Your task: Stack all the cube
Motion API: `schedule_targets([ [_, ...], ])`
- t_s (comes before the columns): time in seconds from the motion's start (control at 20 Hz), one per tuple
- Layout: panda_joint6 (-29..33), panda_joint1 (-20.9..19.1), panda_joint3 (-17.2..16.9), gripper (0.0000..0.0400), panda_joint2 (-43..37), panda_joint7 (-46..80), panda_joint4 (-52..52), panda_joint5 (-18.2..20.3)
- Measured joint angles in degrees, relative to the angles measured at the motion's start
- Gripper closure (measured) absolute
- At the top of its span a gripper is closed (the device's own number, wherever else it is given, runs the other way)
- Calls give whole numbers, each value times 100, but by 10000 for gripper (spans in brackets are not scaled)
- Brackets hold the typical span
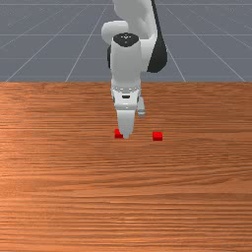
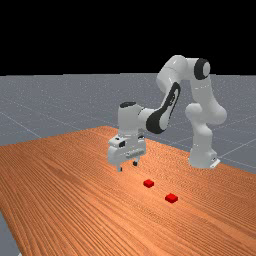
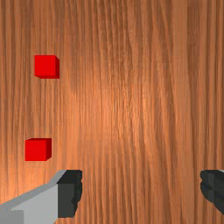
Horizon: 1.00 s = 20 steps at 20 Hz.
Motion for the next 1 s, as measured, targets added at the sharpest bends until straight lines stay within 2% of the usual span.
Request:
schedule_targets([
  [0.05, 0, 0, 0, 157, 0, 0, 0, 0],
  [0.1, 0, 0, 0, 252, 0, 0, 0, 0],
  [0.15, 0, 0, 0, 310, 0, 0, 0, 0],
  [0.25, 0, 0, 0, 367, 0, 0, 0, 0],
  [0.3, -114, 0, 0, 223, 47, 0, 79, 0],
  [0.35, -124, 0, 0, 135, 68, 0, 92, 0],
  [0.4, -107, 0, 0, 82, 82, 0, 89, 0],
  [0.45, -183, 10, 2, 50, 108, 26, 133, -2],
  [0.55, -217, 54, 16, 18, 119, 104, 156, -9],
  [0.6, -21, 116, 6, 11, 69, 307, 41, -8],
  [0.8, -36, 334, 71, 1, 92, 639, 79, -39],
  [1.0, -5, 367, 114, 0, -64, 568, -161, -46],
])
